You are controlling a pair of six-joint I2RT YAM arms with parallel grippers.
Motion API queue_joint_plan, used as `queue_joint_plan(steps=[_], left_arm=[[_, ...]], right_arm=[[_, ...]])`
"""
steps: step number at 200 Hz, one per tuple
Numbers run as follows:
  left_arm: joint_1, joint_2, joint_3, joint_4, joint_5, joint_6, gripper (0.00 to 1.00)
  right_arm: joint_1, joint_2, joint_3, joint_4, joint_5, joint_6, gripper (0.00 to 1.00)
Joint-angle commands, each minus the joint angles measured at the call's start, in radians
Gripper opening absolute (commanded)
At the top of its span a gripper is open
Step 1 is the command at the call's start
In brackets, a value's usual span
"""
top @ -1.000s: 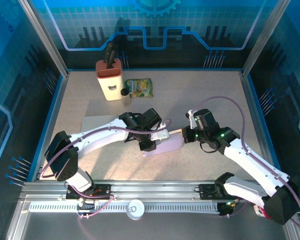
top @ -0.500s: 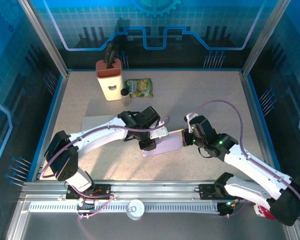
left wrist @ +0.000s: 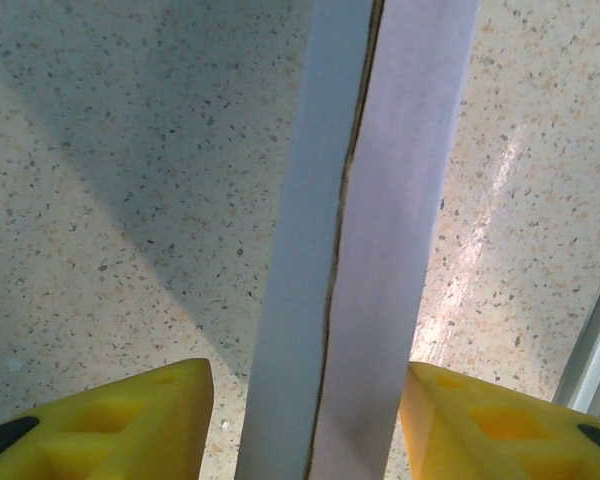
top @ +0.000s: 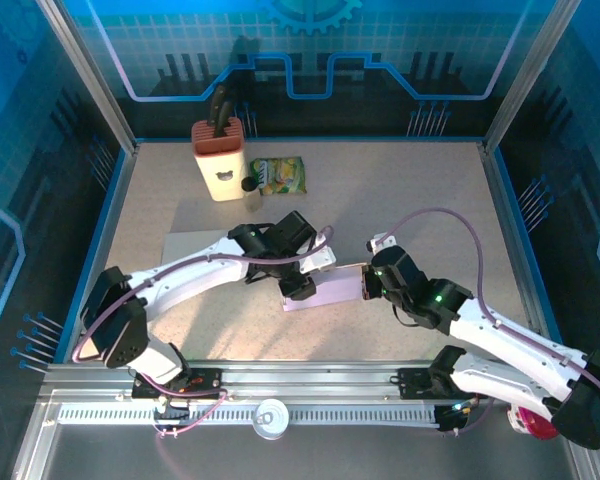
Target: Fold the paper box
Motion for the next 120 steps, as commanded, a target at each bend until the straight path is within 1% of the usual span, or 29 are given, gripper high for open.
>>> queue_joint_plan(steps=[1, 25, 51, 72, 87, 99, 111, 120], left_arm=[[0.006, -0.066, -0.024, 0.037, -0.026, -0.045, 0.54], [0.006, -0.149, -0.059, 0.093, -0.082, -0.112, 0.59], [0.006, -0.26, -0.096, 0.11, -0.175, -0.243, 0.6], [0.007, -0.349, -0.127, 0.064, -0.196, -0.35, 0.58], [0.007, -0.406, -0.15, 0.009, -0.241, -0.432, 0.55], [0.009, -0.445, -0.171, -0.03, -0.276, -0.494, 0.55], [0.017, -0.467, -0.182, -0.057, -0.268, -0.547, 0.54], [0.022, -0.468, -0.184, -0.07, -0.242, -0.578, 0.5]], right_arm=[[0.019, -0.004, -0.006, -0.03, 0.043, 0.029, 0.0], [0.039, 0.009, 0.005, -0.033, 0.058, 0.047, 0.0], [0.056, 0.031, 0.022, -0.047, 0.076, 0.064, 0.0], [0.064, 0.034, 0.036, -0.056, 0.084, 0.074, 0.0], [0.064, 0.037, 0.044, -0.065, 0.085, 0.078, 0.0], [0.067, 0.038, 0.048, -0.068, 0.081, 0.078, 0.0], [0.068, 0.036, 0.052, -0.072, 0.079, 0.078, 0.0], [0.069, 0.036, 0.052, -0.076, 0.08, 0.081, 0.0]])
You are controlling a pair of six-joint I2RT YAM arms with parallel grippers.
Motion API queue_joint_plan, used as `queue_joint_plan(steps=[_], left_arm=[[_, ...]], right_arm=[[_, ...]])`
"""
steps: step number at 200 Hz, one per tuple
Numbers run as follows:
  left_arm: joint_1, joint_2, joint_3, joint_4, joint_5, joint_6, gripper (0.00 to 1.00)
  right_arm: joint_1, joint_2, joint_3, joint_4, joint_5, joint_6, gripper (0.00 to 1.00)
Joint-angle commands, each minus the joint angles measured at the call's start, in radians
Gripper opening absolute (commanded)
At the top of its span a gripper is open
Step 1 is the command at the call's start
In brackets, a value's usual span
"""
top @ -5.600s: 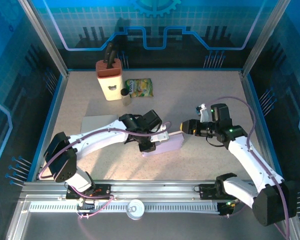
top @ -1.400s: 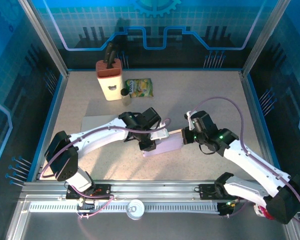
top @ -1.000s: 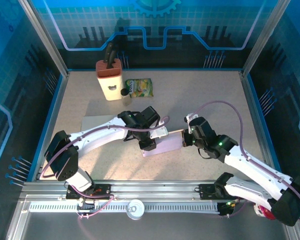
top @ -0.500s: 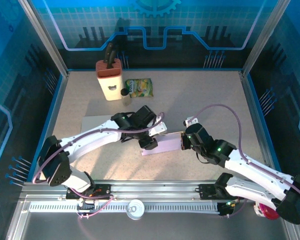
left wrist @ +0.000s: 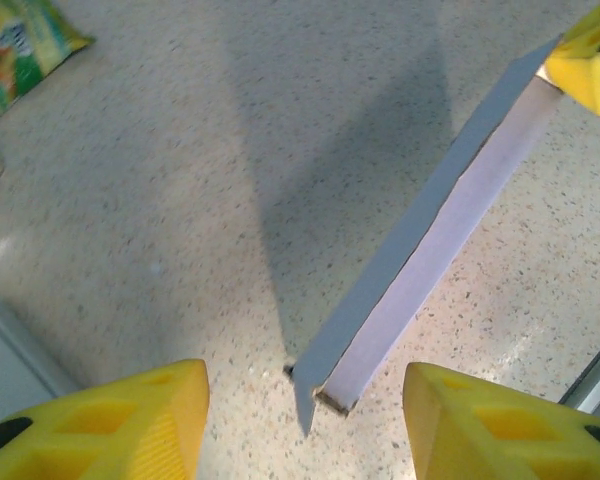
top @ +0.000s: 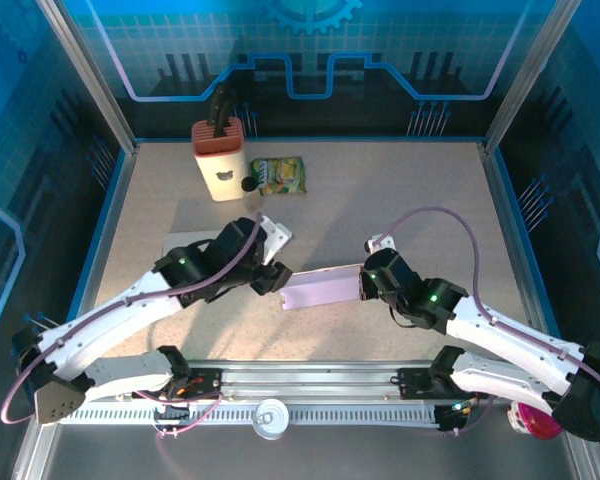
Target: Fold the paper box
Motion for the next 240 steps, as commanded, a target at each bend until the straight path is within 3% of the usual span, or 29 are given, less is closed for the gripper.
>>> queue_joint_plan(steps=[1, 36, 80, 124, 240], left_arm=[[0.016, -0.021, -0.031, -0.093, -0.019, -0.165, 0.49], [0.017, 0.016, -0.043, -0.081, 0.059, -0.238, 0.3], [0.017, -0.059, -0.11, 0.022, 0.092, -0.254, 0.35], [0.017, 0.029, -0.071, -0.02, 0.118, -0.229, 0.38], [0.016, 0.063, -0.068, 0.032, 0.09, -0.215, 0.21]], right_arm=[[0.016, 0.004, 0.028, -0.045, 0.011, 0.022, 0.0], [0.016, 0.006, 0.037, -0.054, 0.01, 0.029, 0.0], [0.017, 0.012, 0.046, -0.064, 0.008, 0.034, 0.0], [0.017, 0.017, 0.048, -0.066, 0.005, 0.034, 0.0], [0.017, 0.017, 0.05, -0.07, 0.006, 0.033, 0.0]])
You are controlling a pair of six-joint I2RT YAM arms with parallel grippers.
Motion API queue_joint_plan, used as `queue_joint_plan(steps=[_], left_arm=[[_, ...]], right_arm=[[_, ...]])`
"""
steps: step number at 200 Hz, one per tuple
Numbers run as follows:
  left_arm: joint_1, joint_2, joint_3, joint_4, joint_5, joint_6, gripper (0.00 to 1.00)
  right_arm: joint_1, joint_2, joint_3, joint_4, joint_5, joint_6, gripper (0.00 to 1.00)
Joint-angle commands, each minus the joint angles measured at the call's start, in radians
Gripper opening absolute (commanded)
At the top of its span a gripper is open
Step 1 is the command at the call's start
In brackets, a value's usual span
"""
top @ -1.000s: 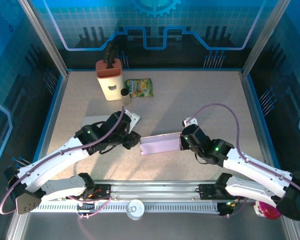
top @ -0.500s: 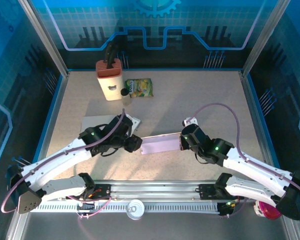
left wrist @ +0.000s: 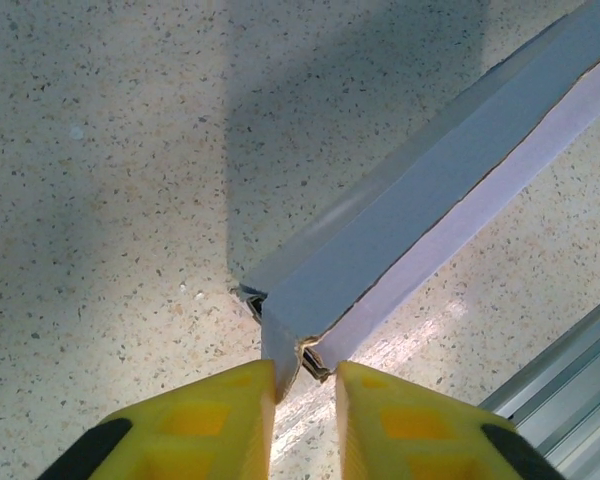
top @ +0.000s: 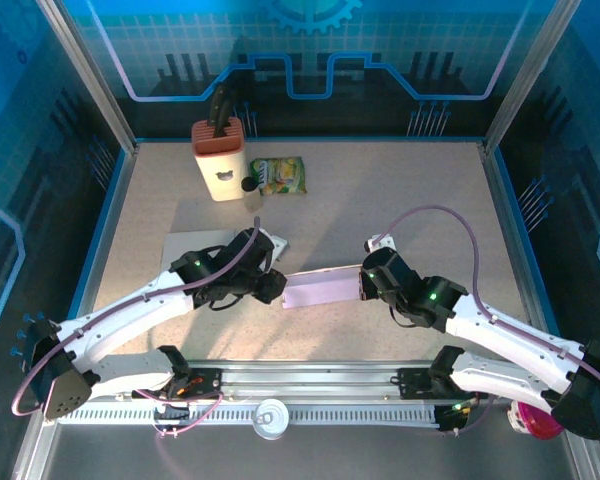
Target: Fold the paper box
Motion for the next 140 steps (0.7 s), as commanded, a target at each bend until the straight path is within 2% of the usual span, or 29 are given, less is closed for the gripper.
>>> queue_joint_plan(steps=[1, 96, 140], left_arm=[[0.004, -0.004, 0.033, 0.009, -0.005, 0.016, 0.2], [0.002, 0.029, 0.049, 0.012, -0.045, 0.012, 0.14], [-0.006, 0.038, 0.054, 0.01, -0.065, 0.006, 0.08]], right_arm=[[0.015, 0.004, 0.025, -0.027, 0.004, 0.013, 0.0], [0.015, 0.0, 0.022, -0.023, -0.003, 0.016, 0.0], [0.017, 0.0, 0.021, -0.02, -0.001, 0.017, 0.0]])
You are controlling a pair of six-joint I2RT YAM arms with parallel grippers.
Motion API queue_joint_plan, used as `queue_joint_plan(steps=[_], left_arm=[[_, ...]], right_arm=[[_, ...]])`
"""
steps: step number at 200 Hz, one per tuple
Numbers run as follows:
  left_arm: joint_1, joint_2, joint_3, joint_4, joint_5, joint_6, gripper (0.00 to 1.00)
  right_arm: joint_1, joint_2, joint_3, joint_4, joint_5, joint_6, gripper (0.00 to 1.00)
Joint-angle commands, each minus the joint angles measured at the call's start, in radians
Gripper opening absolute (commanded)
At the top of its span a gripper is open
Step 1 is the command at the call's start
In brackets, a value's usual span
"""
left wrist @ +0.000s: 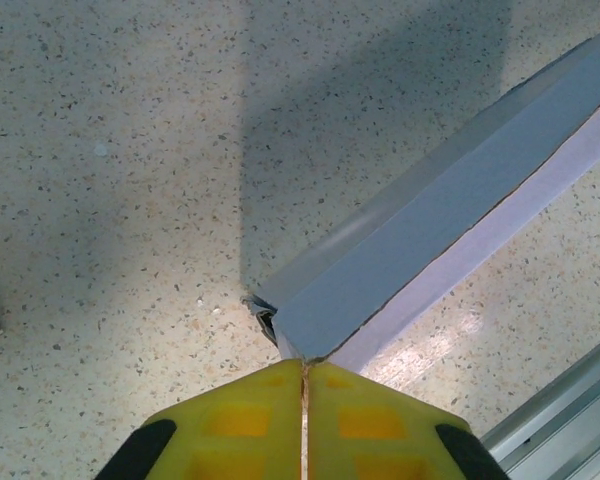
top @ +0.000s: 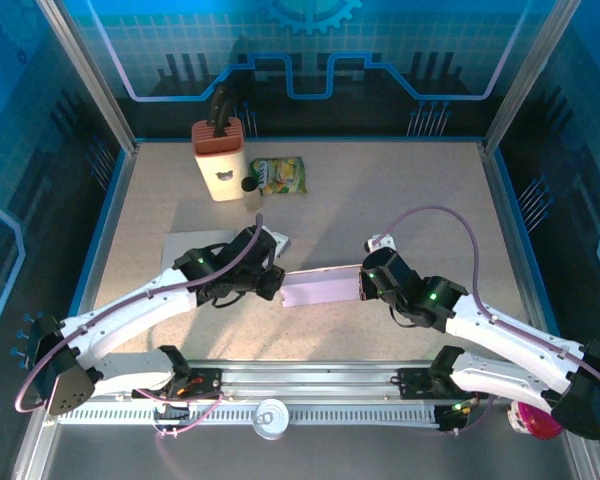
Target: Fold the paper box
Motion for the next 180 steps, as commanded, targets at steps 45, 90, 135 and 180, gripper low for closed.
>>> queue_joint_plan(steps=[45, 90, 135, 180], left_arm=[[-0.028, 0.025, 0.036, 0.011, -0.043, -0.014, 0.08], [-0.048, 0.04, 0.039, 0.01, -0.096, -0.03, 0.2], [-0.051, 0.035, 0.044, 0.016, -0.118, -0.035, 0.12], [-0.053, 0.044, 0.043, 0.025, -0.108, -0.073, 0.09]], right_arm=[[0.019, -0.007, 0.024, -0.028, 0.001, 0.025, 0.0], [0.021, -0.01, 0.022, -0.031, 0.003, 0.027, 0.0], [0.022, -0.012, 0.025, -0.033, 0.003, 0.027, 0.0], [0.025, -0.004, 0.024, -0.028, 0.001, 0.037, 0.0]])
